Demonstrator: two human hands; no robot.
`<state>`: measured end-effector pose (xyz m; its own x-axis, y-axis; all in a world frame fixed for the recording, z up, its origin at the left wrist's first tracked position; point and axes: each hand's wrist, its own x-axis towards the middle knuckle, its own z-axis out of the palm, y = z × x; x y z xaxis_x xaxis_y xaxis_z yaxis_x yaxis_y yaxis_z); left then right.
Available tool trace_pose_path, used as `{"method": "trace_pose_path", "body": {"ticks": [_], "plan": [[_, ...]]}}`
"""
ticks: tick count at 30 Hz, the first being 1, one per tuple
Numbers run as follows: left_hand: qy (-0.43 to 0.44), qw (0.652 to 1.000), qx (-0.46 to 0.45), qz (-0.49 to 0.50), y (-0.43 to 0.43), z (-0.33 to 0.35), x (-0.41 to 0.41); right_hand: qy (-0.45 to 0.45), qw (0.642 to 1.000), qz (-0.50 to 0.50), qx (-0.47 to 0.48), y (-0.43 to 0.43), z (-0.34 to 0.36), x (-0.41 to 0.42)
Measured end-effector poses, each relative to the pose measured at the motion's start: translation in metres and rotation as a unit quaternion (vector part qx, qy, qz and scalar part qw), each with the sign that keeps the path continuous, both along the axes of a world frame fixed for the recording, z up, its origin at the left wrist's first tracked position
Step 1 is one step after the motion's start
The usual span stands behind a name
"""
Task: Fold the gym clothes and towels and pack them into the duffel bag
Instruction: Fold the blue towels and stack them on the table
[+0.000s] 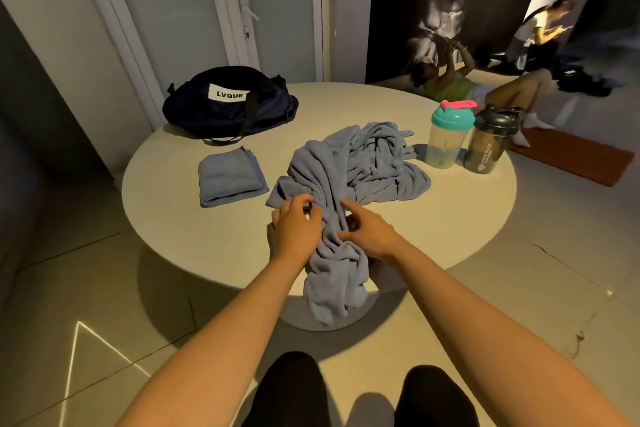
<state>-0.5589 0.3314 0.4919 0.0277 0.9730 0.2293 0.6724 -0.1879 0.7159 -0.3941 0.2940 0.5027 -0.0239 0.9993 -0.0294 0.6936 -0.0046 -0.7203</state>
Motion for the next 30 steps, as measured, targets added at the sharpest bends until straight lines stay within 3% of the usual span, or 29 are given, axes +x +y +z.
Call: {"method": "trace_pose_path", "body": {"ticks": [2, 3, 7, 10, 12, 16, 21, 26, 30], "plan": [[0.072, 0.995, -0.071, -0.014, -0.002, -0.005, 0.002, 0.044, 0.997, 0.059, -0.012, -0.012, 0.012, -0.005], [0.056, 0.995, -0.075, -0.031, -0.002, -0.006, 0.003, 0.055, 0.995, 0.075, -0.015, -0.019, 0.017, -0.006], [-0.174, 0.974, -0.125, -0.07, 0.0, -0.011, 0.0, 0.045, 0.988, 0.106, -0.099, -0.047, 0.033, 0.002], [-0.21, 0.964, -0.131, -0.095, -0.001, -0.012, -0.002, 0.047, 0.971, 0.148, -0.182, -0.062, 0.047, 0.009], [-0.19, 0.971, -0.114, -0.092, -0.001, -0.011, 0.0, -0.023, 0.978, 0.139, -0.155, -0.057, 0.049, 0.012], [-0.009, 0.994, -0.074, -0.075, -0.001, -0.012, 0.007, -0.099, 0.995, -0.025, 0.008, -0.03, 0.026, 0.024], [0.084, 0.987, -0.077, -0.117, 0.02, -0.012, 0.021, -0.051, 0.997, -0.04, -0.044, 0.002, 0.023, 0.016], [0.052, 0.986, -0.114, -0.114, 0.07, -0.018, 0.028, -0.008, 0.997, -0.01, -0.072, 0.068, -0.004, 0.023], [-0.043, 0.988, -0.101, -0.11, 0.103, -0.01, 0.033, -0.067, 0.996, -0.032, -0.047, 0.077, 0.02, 0.006]]}}
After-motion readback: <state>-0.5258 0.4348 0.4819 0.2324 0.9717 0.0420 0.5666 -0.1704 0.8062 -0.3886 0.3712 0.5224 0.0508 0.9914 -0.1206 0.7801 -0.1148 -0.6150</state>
